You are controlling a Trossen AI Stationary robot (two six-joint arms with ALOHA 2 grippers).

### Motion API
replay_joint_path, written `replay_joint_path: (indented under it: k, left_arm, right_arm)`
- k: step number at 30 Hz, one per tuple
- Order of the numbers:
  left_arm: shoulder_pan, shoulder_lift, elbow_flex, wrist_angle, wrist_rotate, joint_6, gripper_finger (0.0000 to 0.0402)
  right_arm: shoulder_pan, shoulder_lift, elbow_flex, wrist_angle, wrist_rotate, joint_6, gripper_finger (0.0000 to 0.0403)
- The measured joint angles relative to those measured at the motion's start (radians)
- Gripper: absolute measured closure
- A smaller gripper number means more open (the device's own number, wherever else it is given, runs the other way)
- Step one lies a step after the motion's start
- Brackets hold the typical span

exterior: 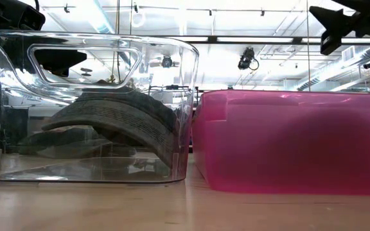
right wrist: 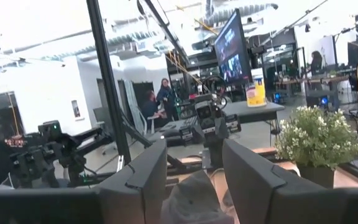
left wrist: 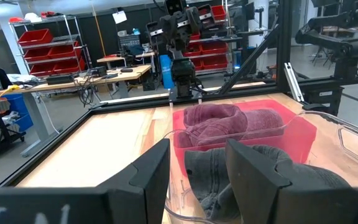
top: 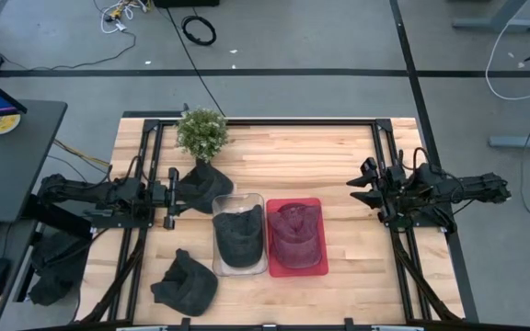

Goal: Pick & Place hat
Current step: Put the top right black cap into the transparent bin

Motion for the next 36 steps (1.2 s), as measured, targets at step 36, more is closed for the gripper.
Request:
replay_joint_path:
  k: [36]
  left_arm:
    - [0.0,0.0,0.0,0.0,0.0,0.0,0.0241]
  right_arm:
    - [-0.001,-0.001,-0.146,-0.212,0.011,-0.034,0.0243]
